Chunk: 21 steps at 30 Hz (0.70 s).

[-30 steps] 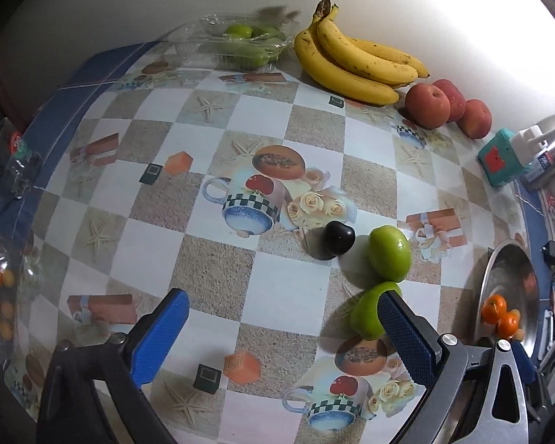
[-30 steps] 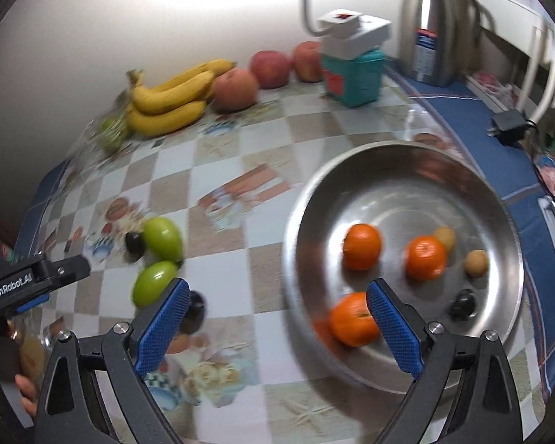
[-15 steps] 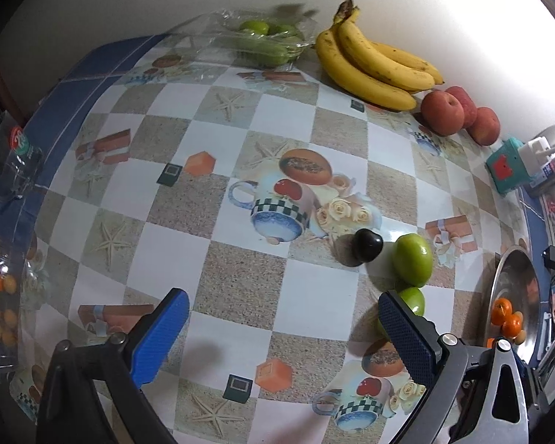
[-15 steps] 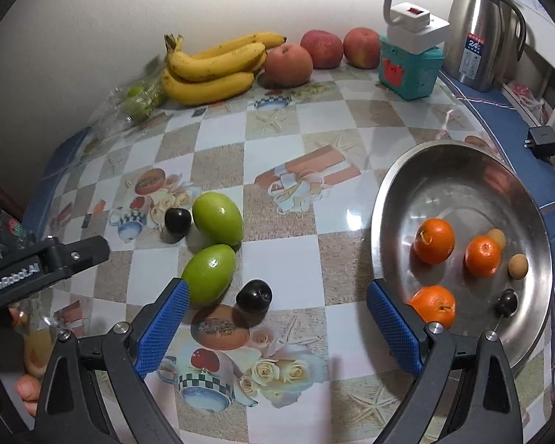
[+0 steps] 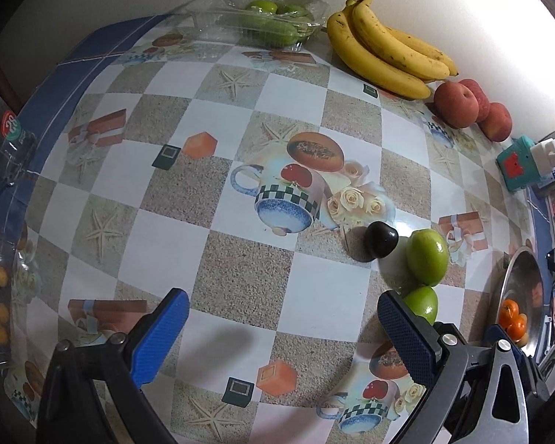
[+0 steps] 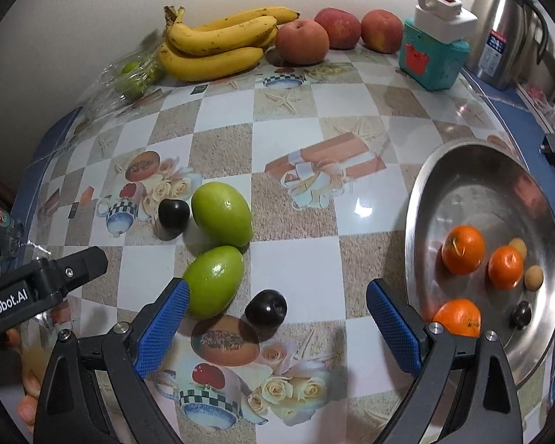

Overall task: Organize fruits
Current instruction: 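Move the right tool to the dark plum and close on it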

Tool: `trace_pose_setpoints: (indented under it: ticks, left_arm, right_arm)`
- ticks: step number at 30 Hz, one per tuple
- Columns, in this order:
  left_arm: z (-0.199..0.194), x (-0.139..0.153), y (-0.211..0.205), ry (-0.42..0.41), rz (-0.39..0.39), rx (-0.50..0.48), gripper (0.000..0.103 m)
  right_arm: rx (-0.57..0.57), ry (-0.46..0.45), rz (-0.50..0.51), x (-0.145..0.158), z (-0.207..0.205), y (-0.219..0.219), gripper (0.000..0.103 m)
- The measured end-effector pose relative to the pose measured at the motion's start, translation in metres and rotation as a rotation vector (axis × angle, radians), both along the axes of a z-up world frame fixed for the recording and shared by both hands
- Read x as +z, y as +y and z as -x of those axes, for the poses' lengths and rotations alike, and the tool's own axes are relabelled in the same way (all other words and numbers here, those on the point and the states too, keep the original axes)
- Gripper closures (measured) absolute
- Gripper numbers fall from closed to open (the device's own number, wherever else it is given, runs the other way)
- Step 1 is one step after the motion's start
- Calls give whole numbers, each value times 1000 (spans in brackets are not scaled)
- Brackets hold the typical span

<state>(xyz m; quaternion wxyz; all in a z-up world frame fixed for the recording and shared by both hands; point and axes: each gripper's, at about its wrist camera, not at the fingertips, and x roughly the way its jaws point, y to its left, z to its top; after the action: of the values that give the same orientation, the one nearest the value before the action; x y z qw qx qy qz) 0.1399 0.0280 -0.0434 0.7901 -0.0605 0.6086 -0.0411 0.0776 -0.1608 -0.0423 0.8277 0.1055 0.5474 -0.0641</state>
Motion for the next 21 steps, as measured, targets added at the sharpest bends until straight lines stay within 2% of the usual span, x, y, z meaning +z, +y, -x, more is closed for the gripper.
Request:
trace_pose_setpoints:
  ticks: [10, 11, 13, 17, 19, 21]
  left_arm:
    - [0, -3, -4, 10, -8, -5, 0]
    - [0, -3, -5, 12, -7, -6, 0]
    - [0, -5, -7, 19, -2, -10, 0]
    - [1, -6, -10, 26, -1, -17, 0]
    - [1, -7, -11, 27, -3, -19, 0]
    - [2, -7, -12, 29, -4, -22, 0]
  right_arm:
    - [7, 26, -10, -11, 10, -8, 9]
    - [6, 32, -17, -13, 11, -9, 11]
    - [9, 38, -28, -14, 11, -9, 24]
    - [22, 59, -38, -20, 11, -6, 26]
    - [29, 65, -42, -22, 11, -4, 37]
    - [39, 78, -41, -25, 10, -2, 40]
